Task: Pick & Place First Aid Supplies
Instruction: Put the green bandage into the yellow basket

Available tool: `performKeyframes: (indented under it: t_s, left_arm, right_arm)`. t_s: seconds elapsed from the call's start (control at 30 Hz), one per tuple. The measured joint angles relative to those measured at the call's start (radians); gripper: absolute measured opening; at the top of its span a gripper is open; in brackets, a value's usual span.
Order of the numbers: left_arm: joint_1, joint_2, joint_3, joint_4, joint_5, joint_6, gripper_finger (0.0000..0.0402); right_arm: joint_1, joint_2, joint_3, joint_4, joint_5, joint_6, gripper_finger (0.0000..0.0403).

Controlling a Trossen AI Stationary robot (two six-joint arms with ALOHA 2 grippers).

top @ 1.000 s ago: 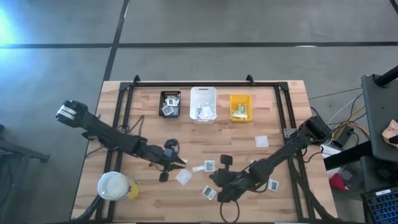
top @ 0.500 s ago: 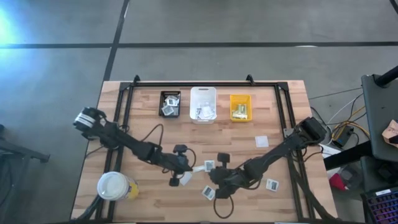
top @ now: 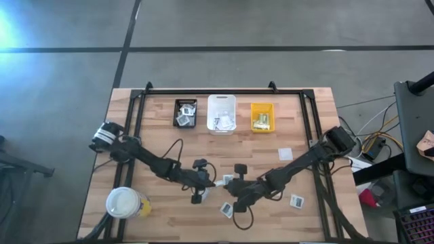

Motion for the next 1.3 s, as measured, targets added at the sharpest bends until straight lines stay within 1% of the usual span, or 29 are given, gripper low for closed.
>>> performKeyframes:
  t_s: [0.1,0.27,0.4,0.7,0.97,1.07,1.17,1.3]
  left_arm:
    - [0.003,0.019,0.000,0.009,0.003,-0.005,0.0000]
    - [0.006,0.041,0.000,-0.015,0.002,-0.035,0.0000]
    - [0.006,0.042,-0.002,-0.029,-0.002,-0.059,0.0000]
    - [0.007,0.006,-0.002,-0.035,-0.004,-0.051,0.0000]
    - [0.007,-0.008,-0.003,-0.096,-0.008,-0.053,0.0000]
    - [0.008,-0.008,-0.003,-0.130,-0.044,-0.063,0.0000]
    - [0.010,-0.007,-0.003,-0.165,-0.078,-0.087,0.0000]
    - [0.011,-0.007,-0.003,-0.180,-0.084,-0.114,0.0000]
  right_arm:
    - [-0.006,0.000,-0.011,0.021,-0.001,0.005,0.0008]
    - [-0.016,0.000,-0.041,0.101,-0.064,0.005,0.0008]
    - [-0.029,0.000,-0.071,0.154,-0.065,0.005,0.0008]
    - [-0.041,0.000,-0.076,0.176,-0.079,-0.021,0.0008]
    - [-0.040,0.000,-0.076,0.175,-0.079,-0.019,0.0008]
    - [-0.040,0.000,-0.076,0.175,-0.079,-0.026,0.0008]
    - [-0.040,0.000,-0.076,0.175,-0.079,-0.074,0.0008]
    - [-0.040,0.000,-0.073,0.175,-0.081,-0.189,0.0008]
